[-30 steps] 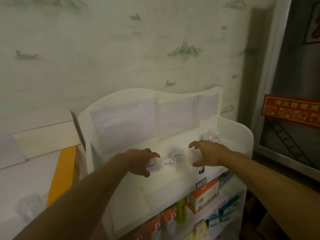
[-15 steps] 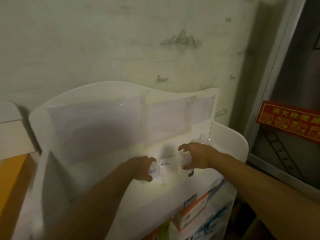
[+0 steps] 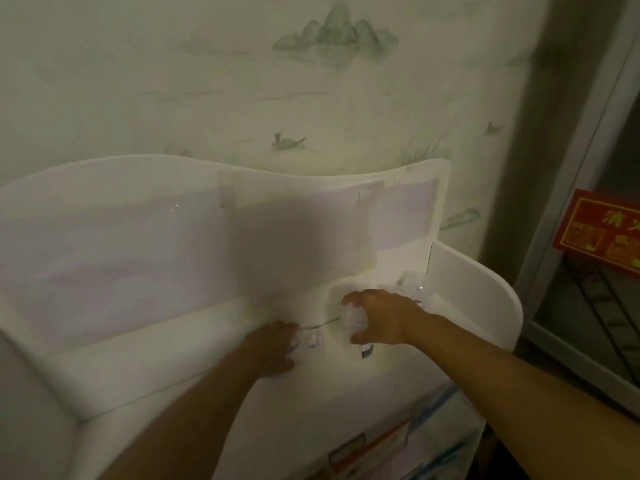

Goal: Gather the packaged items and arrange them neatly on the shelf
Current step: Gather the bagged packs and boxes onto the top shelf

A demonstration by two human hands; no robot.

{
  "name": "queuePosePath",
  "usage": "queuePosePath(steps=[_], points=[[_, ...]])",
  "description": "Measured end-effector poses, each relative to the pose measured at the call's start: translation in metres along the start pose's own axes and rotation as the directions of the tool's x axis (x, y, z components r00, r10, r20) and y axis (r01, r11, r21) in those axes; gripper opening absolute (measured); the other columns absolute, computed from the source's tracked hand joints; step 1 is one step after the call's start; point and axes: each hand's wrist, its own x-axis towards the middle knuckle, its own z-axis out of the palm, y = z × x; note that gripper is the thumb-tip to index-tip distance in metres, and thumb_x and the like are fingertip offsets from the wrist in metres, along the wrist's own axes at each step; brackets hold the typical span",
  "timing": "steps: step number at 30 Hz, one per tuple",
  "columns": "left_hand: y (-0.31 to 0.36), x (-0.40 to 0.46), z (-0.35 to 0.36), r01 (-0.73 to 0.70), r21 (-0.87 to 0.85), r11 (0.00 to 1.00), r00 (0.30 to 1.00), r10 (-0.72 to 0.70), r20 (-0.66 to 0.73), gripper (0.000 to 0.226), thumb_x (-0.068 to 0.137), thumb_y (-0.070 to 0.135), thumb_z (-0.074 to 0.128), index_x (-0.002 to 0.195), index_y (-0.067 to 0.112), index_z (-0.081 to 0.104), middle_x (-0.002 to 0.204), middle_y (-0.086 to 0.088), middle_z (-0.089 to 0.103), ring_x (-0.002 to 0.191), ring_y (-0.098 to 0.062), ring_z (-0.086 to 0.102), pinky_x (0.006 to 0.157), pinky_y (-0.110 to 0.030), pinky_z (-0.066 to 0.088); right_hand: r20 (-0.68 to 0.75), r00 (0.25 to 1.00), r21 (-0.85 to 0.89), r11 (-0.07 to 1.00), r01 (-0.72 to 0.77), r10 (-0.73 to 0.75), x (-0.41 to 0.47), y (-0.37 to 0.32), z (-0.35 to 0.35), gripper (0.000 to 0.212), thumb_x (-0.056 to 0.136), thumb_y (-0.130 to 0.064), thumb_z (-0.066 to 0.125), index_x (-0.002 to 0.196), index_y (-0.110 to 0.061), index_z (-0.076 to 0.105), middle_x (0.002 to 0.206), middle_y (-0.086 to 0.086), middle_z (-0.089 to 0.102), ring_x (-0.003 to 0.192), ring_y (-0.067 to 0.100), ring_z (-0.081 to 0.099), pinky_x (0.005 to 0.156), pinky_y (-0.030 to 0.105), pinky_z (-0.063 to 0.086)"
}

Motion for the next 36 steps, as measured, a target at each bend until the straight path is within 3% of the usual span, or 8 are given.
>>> queuePosePath(steps=[5,11,19,22,26,29,31,36], points=[[0.001,-0.003,-0.013,-0.012,0.058,0.998,1.000,0.012,-0.013,0.080,0.086,0.058,0.055,0.150,0.029,0.018,0.157,0.000,0.024,0.140,-0.024,0.033,0.114,-0.037,0.030,0.009,0.999,0.012,0.999,0.043,-0.043,0.016,0.005,-0.003,0.078,0.078,-0.048,0.074,0.144,-0.033,0.036,0.145,0.000,0.046,0.126,0.023,0.049,0.104,0.038,0.044],[-0.009,-0.035,-0.063,-0.033,0.141,0.989,0.996,0.043,-0.073,0.053,0.092,0.052,0.048,0.141,0.036,0.038,0.148,0.006,0.040,0.133,-0.017,0.042,0.108,-0.031,0.035,-0.013,0.993,-0.002,0.994,0.113,-0.113,0.031,-0.010,-0.018,0.078,0.077,-0.047,0.075,0.143,-0.031,0.037,0.142,0.001,0.047,0.127,0.022,0.047,0.102,0.037,0.043],[-0.083,-0.149,-0.086,0.186,0.173,0.967,0.981,-0.193,0.024,0.047,0.093,0.048,0.049,0.139,0.038,0.041,0.142,0.015,0.045,0.128,-0.010,0.045,0.104,-0.025,0.034,0.003,0.938,0.033,0.938,0.345,-0.346,0.057,-0.104,0.011,0.077,0.071,-0.050,0.076,0.138,-0.032,0.043,0.138,-0.002,0.051,0.125,0.022,0.050,0.102,0.038,0.044],[-0.110,-0.190,-0.081,0.253,0.164,0.953,0.963,-0.265,0.055,0.045,0.095,0.045,0.049,0.139,0.036,0.041,0.140,0.012,0.048,0.124,-0.009,0.048,0.101,-0.023,0.035,0.110,0.913,0.076,0.919,0.386,-0.393,0.058,-0.155,0.031,0.073,0.069,-0.046,0.077,0.133,-0.028,0.047,0.131,-0.003,0.054,0.116,0.023,0.054,0.098,0.040,0.048],[-0.139,-0.230,-0.073,0.325,0.125,0.938,0.942,-0.333,0.052,0.045,0.094,0.044,0.052,0.137,0.036,0.043,0.139,0.012,0.049,0.123,-0.009,0.049,0.104,-0.025,0.037,0.218,0.877,0.082,0.903,0.421,-0.429,0.072,-0.212,0.063,0.066,0.055,-0.050,0.078,0.112,-0.024,0.056,0.112,0.002,0.059,0.103,0.027,0.059,0.093,0.044,0.052],[-0.147,-0.242,-0.071,0.308,0.143,0.940,0.949,-0.314,0.017,0.044,0.094,0.042,0.053,0.136,0.036,0.045,0.141,0.012,0.049,0.127,-0.009,0.047,0.107,-0.027,0.036,0.246,0.868,0.091,0.902,0.423,-0.432,0.078,-0.244,0.082,0.065,0.075,-0.035,0.080,0.130,-0.016,0.051,0.125,0.009,0.056,0.115,0.029,0.055,0.101,0.046,0.046],[-0.142,-0.242,-0.074,0.265,0.173,0.949,0.964,-0.264,-0.029,0.043,0.094,0.041,0.053,0.136,0.034,0.045,0.141,0.010,0.049,0.127,-0.012,0.048,0.106,-0.029,0.038,0.307,0.849,0.085,0.901,0.426,-0.430,0.082,-0.264,0.096,0.068,0.073,-0.033,0.082,0.132,-0.015,0.052,0.130,0.009,0.057,0.120,0.030,0.055,0.103,0.048,0.046],[-0.132,-0.239,-0.090,0.136,0.203,0.970,0.983,-0.106,-0.152,0.041,0.096,0.042,0.048,0.135,0.034,0.047,0.137,0.008,0.053,0.120,-0.013,0.054,0.102,-0.030,0.044,0.199,0.862,-0.020,0.877,0.480,-0.467,0.084,-0.299,0.129,0.078,0.072,-0.042,0.077,0.138,-0.026,0.040,0.137,0.003,0.049,0.117,0.027,0.056,0.093,0.043,0.051]])
